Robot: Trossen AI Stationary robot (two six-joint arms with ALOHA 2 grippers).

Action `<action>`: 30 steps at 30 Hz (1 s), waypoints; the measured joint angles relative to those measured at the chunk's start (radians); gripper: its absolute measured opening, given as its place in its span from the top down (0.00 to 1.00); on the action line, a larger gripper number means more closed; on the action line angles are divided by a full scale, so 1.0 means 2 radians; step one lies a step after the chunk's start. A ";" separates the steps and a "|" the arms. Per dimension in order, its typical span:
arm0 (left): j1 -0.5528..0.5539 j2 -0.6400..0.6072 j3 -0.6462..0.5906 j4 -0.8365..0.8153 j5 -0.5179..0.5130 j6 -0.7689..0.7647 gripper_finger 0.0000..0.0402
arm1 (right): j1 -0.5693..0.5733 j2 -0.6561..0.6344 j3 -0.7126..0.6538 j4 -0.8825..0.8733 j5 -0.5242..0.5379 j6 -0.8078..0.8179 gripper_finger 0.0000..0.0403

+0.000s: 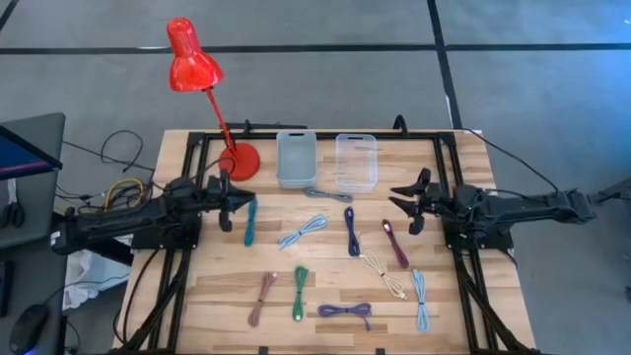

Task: Pick & Place USB Port
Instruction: Put the gray charger cable into the transparent bin

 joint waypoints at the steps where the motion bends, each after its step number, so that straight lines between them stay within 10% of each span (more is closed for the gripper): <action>1: 0.000 0.015 0.000 0.018 0.000 -0.001 0.90 | 0.000 0.014 0.002 0.014 0.000 0.000 0.71; 17: 0.000 0.253 0.052 0.161 0.038 0.097 0.90 | 0.000 0.160 0.112 -0.034 0.000 -0.042 0.71; 30: 0.000 0.234 0.052 0.165 0.044 0.097 0.90 | 0.013 0.188 0.111 -0.057 0.000 -0.025 0.71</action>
